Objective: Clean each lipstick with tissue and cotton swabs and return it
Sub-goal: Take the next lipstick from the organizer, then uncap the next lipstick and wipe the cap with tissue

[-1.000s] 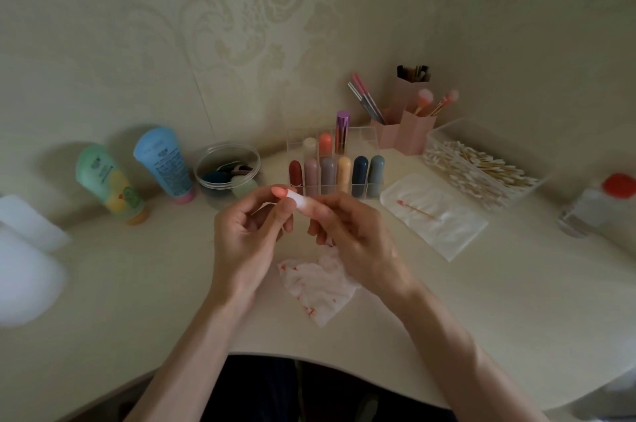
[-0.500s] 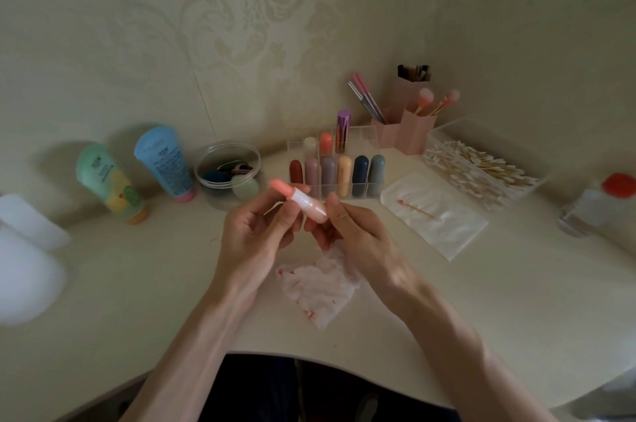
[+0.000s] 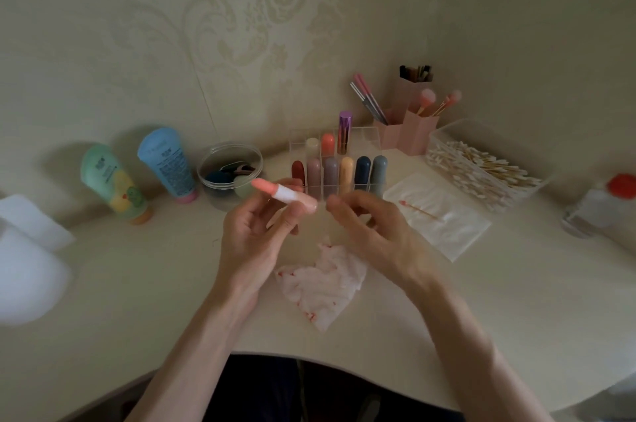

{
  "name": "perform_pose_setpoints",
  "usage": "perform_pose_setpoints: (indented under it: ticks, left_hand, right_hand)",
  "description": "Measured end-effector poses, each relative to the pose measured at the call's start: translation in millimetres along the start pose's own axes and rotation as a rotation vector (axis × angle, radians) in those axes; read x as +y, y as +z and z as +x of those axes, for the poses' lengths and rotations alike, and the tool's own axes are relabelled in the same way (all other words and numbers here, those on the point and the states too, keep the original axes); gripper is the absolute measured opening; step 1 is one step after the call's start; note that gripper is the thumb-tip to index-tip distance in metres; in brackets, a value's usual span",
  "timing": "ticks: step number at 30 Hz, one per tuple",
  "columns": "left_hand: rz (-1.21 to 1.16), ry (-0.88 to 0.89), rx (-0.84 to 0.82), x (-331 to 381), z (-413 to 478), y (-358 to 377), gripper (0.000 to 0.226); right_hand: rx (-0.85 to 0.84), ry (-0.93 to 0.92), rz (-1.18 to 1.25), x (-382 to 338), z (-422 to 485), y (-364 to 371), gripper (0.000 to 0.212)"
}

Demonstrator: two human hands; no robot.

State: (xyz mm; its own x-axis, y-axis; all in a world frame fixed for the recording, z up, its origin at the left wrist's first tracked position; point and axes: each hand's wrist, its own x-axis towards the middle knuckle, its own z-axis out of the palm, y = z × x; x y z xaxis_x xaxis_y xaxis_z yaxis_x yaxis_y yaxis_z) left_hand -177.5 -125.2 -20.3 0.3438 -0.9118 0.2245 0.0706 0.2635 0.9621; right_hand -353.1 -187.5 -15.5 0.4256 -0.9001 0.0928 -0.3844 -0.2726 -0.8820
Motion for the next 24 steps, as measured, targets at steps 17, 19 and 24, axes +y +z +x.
perform_pose_setpoints:
  ticks: [17,19,24]
  left_hand:
    - [-0.010,-0.048,-0.118,-3.7,-2.5,0.2,0.022]
    - [0.011,-0.044,-0.143,-4.3,-2.7,0.2,0.020]
    - [0.014,-0.057,-0.145,-4.4,-2.9,0.4,0.024]
  right_hand:
    - [-0.115,-0.081,-0.084,15.6,-1.1,-24.3,0.016]
    - [-0.129,-0.076,0.029,13.1,-2.3,-24.0,0.010]
    - [-0.185,-0.044,0.274,5.0,-5.9,-23.8,0.048]
